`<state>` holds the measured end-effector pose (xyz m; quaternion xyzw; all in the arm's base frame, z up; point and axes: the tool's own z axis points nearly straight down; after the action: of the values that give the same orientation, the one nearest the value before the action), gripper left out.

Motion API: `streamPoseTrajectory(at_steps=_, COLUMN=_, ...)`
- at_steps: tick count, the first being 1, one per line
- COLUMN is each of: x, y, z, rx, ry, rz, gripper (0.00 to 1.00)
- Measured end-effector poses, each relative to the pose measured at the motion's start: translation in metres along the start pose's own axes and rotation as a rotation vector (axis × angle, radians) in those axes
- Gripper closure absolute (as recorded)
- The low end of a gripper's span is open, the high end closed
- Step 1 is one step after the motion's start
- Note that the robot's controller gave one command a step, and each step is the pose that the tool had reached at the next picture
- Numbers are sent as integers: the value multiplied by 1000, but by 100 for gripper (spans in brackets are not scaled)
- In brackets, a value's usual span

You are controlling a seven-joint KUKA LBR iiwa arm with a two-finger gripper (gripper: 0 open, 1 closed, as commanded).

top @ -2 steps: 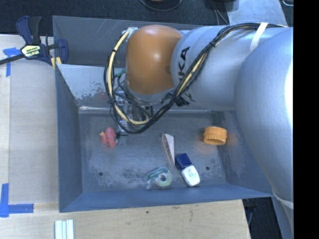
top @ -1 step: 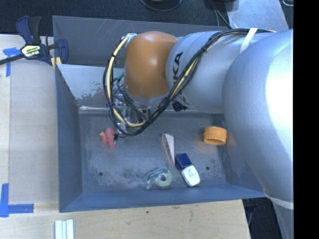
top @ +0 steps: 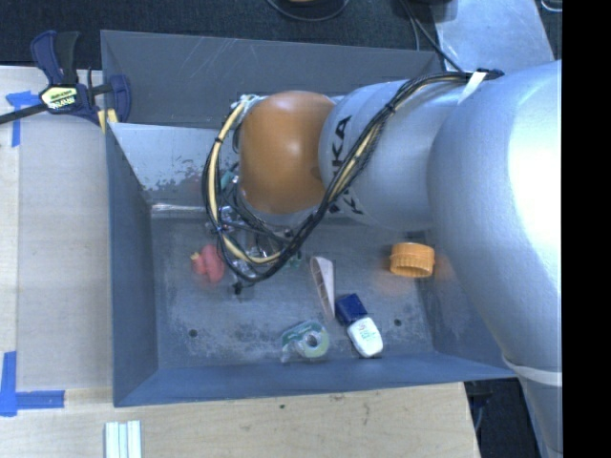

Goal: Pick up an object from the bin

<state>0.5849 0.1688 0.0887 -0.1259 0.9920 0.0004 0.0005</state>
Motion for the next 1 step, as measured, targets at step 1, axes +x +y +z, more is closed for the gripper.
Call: streamPoseTrajectory(at_steps=1, x=-10, y=17, z=18, rx=-1, ry=-8, rz=-8, gripper=100)
